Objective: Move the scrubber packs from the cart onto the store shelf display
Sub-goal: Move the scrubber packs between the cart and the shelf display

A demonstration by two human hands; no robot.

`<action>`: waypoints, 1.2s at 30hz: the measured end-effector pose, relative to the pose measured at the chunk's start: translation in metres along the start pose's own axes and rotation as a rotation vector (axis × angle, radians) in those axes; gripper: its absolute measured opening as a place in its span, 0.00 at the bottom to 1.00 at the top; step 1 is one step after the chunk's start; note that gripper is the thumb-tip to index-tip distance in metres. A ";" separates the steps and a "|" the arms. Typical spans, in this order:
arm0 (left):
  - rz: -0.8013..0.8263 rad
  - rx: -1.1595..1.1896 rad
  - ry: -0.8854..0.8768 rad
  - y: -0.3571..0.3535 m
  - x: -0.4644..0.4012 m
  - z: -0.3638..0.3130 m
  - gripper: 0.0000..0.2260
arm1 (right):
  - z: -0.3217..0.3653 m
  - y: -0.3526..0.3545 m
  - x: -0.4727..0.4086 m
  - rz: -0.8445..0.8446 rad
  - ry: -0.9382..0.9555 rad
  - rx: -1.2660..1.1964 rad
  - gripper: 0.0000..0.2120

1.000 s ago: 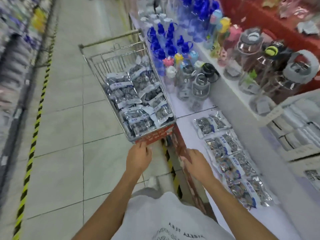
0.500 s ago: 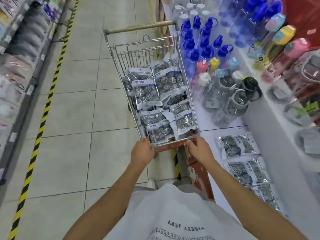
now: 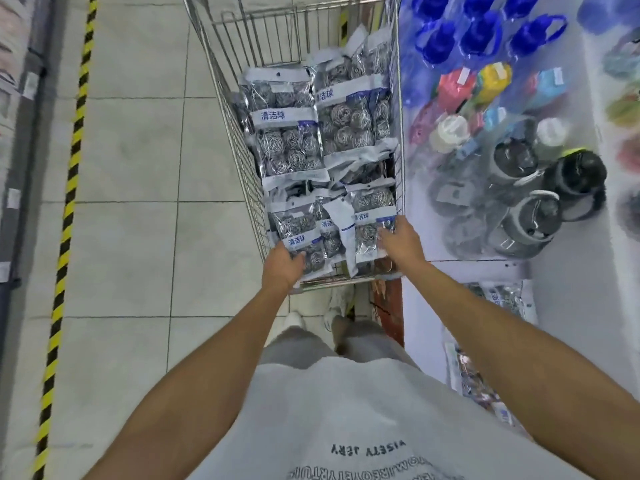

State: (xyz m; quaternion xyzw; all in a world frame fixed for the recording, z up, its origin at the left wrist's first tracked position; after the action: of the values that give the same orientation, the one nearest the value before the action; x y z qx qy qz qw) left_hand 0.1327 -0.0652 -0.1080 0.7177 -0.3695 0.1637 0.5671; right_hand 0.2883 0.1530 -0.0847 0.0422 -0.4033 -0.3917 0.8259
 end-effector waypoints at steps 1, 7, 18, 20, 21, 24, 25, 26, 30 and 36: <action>0.011 0.032 0.033 -0.002 -0.008 -0.001 0.17 | 0.002 -0.002 -0.013 0.011 -0.002 -0.010 0.18; 0.055 0.138 0.175 -0.011 -0.041 -0.002 0.30 | 0.009 -0.015 -0.047 0.025 -0.066 -0.009 0.19; 0.130 0.378 0.343 -0.021 -0.077 0.009 0.39 | -0.002 -0.028 -0.053 -0.130 -0.060 -0.126 0.34; 0.135 0.354 0.330 -0.019 -0.079 0.009 0.35 | -0.008 -0.029 -0.054 -0.129 -0.074 -0.129 0.37; 0.133 0.343 0.319 -0.018 -0.080 0.009 0.32 | -0.008 -0.030 -0.054 -0.129 -0.096 -0.140 0.37; 0.140 0.331 0.321 -0.015 -0.082 0.009 0.28 | -0.010 -0.026 -0.061 -0.147 -0.171 -0.167 0.34; 0.146 0.339 0.319 -0.015 -0.083 0.009 0.29 | -0.008 -0.024 -0.063 -0.154 -0.177 -0.167 0.32; 0.151 0.351 0.312 -0.014 -0.083 0.009 0.30 | -0.009 -0.022 -0.067 -0.156 -0.184 -0.154 0.31; 0.176 0.453 0.271 -0.012 -0.081 0.005 0.36 | -0.006 -0.025 -0.073 -0.141 -0.201 -0.078 0.22; 0.215 0.604 0.236 -0.002 -0.070 -0.002 0.38 | -0.005 -0.037 -0.066 -0.104 -0.151 0.015 0.23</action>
State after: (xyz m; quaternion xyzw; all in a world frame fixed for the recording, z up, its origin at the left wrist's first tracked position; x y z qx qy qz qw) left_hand 0.0875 -0.0390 -0.1541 0.7862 -0.3095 0.4067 0.3473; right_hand 0.2449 0.1718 -0.1442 0.0395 -0.4647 -0.4331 0.7713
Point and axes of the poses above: each hand's wrist, its own x-axis away from the middle knuckle, its own y-axis out of the back of the hand, z = x × y, the point moved 2 cm from there along -x, towards the middle knuckle, and after that the axes turned 15 degrees about -x, right-handed, at the moved point
